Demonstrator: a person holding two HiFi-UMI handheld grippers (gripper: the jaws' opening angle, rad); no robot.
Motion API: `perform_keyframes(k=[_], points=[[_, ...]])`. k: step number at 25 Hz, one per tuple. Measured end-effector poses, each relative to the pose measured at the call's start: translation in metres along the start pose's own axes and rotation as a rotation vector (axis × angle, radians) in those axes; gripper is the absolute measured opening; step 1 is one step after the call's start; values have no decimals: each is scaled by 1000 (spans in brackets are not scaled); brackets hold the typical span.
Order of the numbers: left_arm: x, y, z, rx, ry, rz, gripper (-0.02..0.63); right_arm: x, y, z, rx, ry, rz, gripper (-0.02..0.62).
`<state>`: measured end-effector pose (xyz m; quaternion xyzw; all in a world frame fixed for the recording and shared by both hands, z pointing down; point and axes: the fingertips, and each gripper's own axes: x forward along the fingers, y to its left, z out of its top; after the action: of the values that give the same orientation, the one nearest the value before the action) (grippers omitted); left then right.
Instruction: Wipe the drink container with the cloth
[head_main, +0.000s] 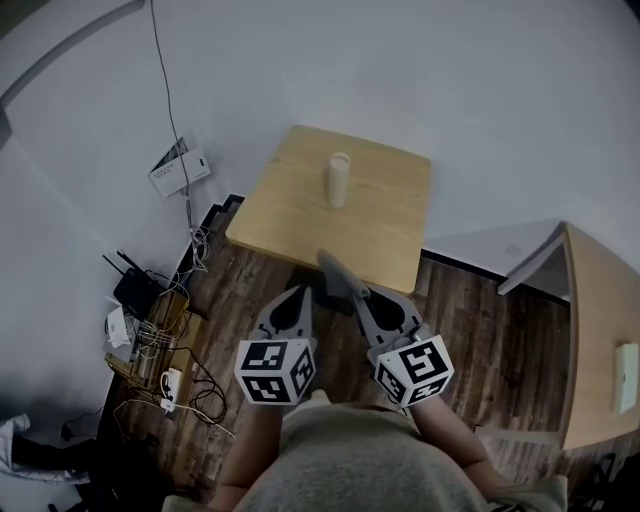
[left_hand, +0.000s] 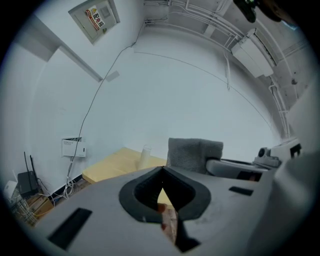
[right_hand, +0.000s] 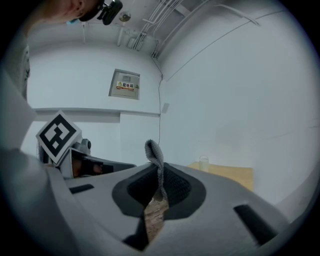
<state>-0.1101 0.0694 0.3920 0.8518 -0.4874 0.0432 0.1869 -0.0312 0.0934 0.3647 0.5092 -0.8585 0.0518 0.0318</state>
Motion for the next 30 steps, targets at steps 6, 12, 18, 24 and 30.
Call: perform_keyframes(k=[6, 12, 18, 24, 30], points=[[29, 22, 6, 5, 28, -12, 2, 27, -17, -3, 28, 0, -34, 14], [63, 26, 14, -8, 15, -14, 2, 44, -56, -5, 47, 11, -71, 14], [111, 44, 26, -34, 13, 22, 2, 85, -101, 3, 41, 5, -58, 14], [161, 52, 42, -74, -2, 66, 2, 126, -147, 14, 27, 23, -18, 14], [195, 58, 45, -101, -6, 103, 2, 156, -188, 14, 34, 28, 20, 14]])
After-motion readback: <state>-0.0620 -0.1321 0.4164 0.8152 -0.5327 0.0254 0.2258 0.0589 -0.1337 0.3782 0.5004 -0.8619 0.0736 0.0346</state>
